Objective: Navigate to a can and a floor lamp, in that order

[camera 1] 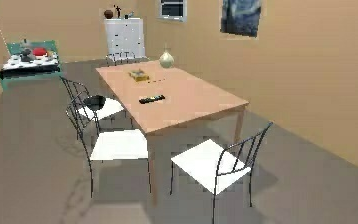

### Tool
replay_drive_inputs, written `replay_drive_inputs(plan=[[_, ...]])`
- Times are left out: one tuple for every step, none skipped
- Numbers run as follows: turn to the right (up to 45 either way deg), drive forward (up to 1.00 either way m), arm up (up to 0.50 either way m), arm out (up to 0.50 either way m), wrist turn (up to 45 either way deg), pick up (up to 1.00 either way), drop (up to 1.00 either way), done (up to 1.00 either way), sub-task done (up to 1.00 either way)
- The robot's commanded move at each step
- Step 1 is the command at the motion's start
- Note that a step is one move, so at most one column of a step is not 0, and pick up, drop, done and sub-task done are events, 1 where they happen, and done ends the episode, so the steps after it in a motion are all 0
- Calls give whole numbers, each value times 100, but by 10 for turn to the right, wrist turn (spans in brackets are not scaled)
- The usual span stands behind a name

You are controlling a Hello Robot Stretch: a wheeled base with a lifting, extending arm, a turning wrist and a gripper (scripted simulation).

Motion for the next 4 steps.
replay_drive_inputs(plan=[[-420,0,0,0,0,0,0,0,0],[0,100,0,0,0,0,0,0,0],[-30,0,0,0,0,0,0,0,0],[450,0,0,0,0,0,0,0,0]])
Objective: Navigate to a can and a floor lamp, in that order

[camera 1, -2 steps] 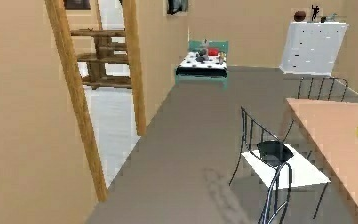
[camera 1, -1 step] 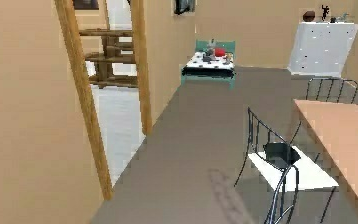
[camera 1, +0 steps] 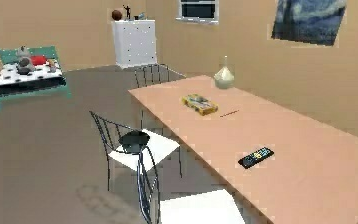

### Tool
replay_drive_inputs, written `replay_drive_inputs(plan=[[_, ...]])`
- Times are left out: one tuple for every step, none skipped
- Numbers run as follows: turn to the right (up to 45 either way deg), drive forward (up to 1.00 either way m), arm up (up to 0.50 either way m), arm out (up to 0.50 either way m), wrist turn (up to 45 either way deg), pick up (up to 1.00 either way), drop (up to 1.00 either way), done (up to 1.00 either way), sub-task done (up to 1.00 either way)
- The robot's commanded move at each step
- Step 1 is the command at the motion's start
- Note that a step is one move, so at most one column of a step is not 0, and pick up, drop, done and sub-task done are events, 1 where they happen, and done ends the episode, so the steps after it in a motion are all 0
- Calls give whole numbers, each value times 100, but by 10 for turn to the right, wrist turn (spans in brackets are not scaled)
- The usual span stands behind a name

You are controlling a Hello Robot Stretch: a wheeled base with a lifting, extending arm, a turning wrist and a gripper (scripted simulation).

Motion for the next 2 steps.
replay_drive_inputs(plan=[[450,0,0,0,0,0,0,0,0],[450,0,0,0,0,0,0,0,0]])
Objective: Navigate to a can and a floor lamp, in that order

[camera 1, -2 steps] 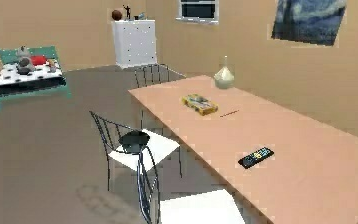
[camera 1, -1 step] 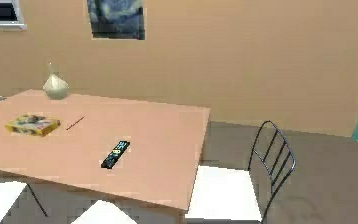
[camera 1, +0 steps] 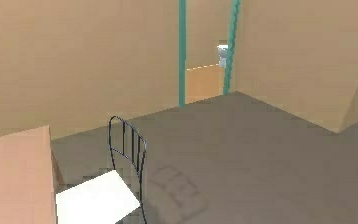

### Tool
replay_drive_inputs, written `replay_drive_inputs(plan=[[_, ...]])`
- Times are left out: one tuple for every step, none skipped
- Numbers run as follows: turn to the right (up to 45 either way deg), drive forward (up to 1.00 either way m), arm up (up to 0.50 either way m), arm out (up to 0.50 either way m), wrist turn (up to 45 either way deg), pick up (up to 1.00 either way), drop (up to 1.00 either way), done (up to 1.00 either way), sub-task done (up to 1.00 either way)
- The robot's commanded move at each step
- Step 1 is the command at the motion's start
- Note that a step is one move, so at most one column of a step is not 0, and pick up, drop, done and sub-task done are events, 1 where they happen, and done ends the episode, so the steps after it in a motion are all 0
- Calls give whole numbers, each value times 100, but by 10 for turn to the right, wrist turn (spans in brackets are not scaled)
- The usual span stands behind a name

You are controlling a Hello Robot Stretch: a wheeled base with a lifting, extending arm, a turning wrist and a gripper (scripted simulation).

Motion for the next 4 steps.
replay_drive_inputs(plan=[[270,0,0,0,0,0,0,0,0],[0,85,0,0,0,0,0,0,0],[-450,0,0,0,0,0,0,0,0],[-60,0,0,0,0,0,0,0,0]])
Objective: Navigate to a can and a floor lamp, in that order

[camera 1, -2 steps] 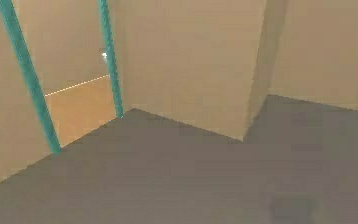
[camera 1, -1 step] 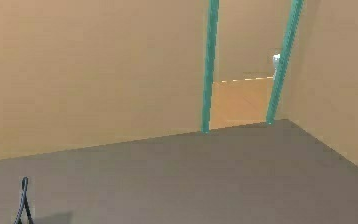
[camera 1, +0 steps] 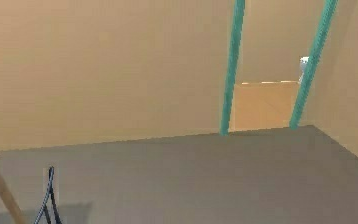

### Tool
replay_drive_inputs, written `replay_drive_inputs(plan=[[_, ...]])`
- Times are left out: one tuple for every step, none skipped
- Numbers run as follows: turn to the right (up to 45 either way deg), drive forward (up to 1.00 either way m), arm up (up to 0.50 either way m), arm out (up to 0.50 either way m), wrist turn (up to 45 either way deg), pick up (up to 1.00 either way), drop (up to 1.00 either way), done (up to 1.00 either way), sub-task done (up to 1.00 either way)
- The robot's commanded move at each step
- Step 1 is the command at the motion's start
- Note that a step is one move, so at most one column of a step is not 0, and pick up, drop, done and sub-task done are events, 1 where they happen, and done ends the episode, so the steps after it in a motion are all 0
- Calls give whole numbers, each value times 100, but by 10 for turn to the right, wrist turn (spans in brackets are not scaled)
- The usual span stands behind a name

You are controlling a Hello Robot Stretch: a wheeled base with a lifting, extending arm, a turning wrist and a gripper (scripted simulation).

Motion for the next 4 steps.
replay_drive_inputs(plan=[[0,95,0,0,0,0,0,0,0],[-450,0,0,0,0,0,0,0,0],[-60,0,0,0,0,0,0,0,0],[0,100,0,0,0,0,0,0,0]])
